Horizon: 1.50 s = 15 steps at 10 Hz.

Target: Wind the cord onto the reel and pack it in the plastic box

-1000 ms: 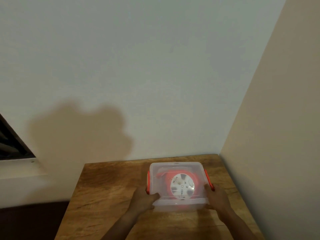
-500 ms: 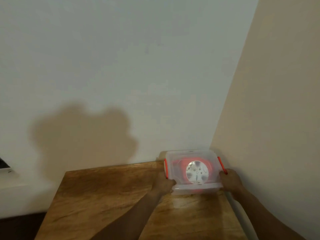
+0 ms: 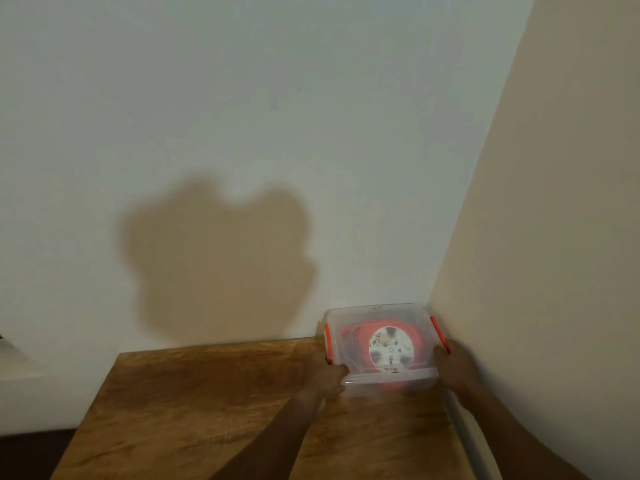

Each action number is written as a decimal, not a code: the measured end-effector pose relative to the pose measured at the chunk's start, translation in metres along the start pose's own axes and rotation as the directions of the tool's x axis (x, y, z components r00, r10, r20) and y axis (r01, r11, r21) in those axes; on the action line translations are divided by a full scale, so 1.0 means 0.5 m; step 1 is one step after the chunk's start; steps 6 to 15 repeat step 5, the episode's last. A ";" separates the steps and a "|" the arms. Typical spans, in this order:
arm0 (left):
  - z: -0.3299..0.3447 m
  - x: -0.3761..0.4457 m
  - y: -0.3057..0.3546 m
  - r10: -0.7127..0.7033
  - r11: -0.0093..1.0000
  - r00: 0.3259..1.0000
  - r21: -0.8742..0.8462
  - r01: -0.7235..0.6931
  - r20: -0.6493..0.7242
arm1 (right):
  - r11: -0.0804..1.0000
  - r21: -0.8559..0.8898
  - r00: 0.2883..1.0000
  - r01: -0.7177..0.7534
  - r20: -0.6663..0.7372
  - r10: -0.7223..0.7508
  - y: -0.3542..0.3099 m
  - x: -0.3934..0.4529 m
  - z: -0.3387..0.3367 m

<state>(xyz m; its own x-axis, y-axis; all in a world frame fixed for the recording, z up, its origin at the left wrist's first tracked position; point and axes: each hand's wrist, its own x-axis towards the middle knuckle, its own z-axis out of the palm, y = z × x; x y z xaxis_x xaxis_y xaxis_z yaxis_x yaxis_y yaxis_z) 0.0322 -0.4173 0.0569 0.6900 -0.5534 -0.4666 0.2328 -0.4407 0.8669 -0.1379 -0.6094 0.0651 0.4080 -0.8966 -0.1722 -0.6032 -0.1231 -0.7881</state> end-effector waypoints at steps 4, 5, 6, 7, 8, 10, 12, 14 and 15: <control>-0.123 -0.040 0.013 0.385 0.748 0.914 0.623 -0.229 -0.127 | 0.991 0.130 0.979 -0.039 -0.193 0.064 0.011 -0.042 0.063; -0.231 -0.056 0.046 0.539 0.634 0.829 0.720 -0.283 -0.148 | 0.997 0.030 0.940 0.072 -0.335 -0.058 -0.015 -0.082 0.084; -0.231 -0.056 0.046 0.539 0.634 0.829 0.720 -0.283 -0.148 | 0.997 0.030 0.940 0.072 -0.335 -0.058 -0.015 -0.082 0.084; -0.231 -0.056 0.046 0.539 0.634 0.829 0.720 -0.283 -0.148 | 0.997 0.030 0.940 0.072 -0.335 -0.058 -0.015 -0.082 0.084; -0.231 -0.056 0.046 0.539 0.634 0.829 0.720 -0.283 -0.148 | 0.997 0.030 0.940 0.072 -0.335 -0.058 -0.015 -0.082 0.084; -0.231 -0.056 0.046 0.539 0.634 0.829 0.720 -0.283 -0.148 | 0.997 0.030 0.940 0.072 -0.335 -0.058 -0.015 -0.082 0.084; -0.231 -0.056 0.046 0.539 0.634 0.829 0.720 -0.283 -0.148 | 0.997 0.030 0.940 0.072 -0.335 -0.058 -0.015 -0.082 0.084; -0.231 -0.056 0.046 0.539 0.634 0.829 0.720 -0.283 -0.148 | 0.997 0.030 0.940 0.072 -0.335 -0.058 -0.015 -0.082 0.084; -0.231 -0.056 0.046 0.539 0.634 0.829 0.720 -0.283 -0.148 | 0.997 0.030 0.940 0.072 -0.335 -0.058 -0.015 -0.082 0.084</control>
